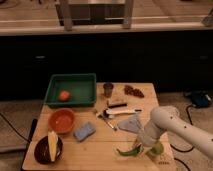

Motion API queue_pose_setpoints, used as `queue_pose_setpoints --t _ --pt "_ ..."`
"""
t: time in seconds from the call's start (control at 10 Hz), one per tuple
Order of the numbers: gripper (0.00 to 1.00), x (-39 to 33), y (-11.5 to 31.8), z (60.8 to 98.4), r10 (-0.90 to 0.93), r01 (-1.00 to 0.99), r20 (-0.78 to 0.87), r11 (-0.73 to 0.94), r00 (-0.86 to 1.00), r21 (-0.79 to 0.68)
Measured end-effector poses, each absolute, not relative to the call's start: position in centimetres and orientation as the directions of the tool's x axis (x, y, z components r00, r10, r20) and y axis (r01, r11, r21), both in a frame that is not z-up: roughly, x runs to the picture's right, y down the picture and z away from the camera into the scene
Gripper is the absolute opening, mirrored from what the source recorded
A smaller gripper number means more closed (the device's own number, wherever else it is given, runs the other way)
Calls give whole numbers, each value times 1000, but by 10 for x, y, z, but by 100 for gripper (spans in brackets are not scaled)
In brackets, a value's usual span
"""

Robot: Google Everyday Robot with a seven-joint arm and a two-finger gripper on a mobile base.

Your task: Place pepper in table surface

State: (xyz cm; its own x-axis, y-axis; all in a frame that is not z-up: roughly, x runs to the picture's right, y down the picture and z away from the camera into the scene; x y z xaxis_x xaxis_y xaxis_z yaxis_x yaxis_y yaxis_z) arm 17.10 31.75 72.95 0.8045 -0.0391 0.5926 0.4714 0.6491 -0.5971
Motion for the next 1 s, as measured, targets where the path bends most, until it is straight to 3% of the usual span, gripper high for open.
queue_pose_setpoints --t 0.1,0.7,0.8,1.0 --pt "11 171 317 730 -38 471 593 648 804 -598" --pt "73 152 315 730 -82 521 610 618 788 -589" --pt "79 150 314 730 -87 526 612 616 786 -587" --pt "80 146 312 728 -95 535 618 613 780 -581"
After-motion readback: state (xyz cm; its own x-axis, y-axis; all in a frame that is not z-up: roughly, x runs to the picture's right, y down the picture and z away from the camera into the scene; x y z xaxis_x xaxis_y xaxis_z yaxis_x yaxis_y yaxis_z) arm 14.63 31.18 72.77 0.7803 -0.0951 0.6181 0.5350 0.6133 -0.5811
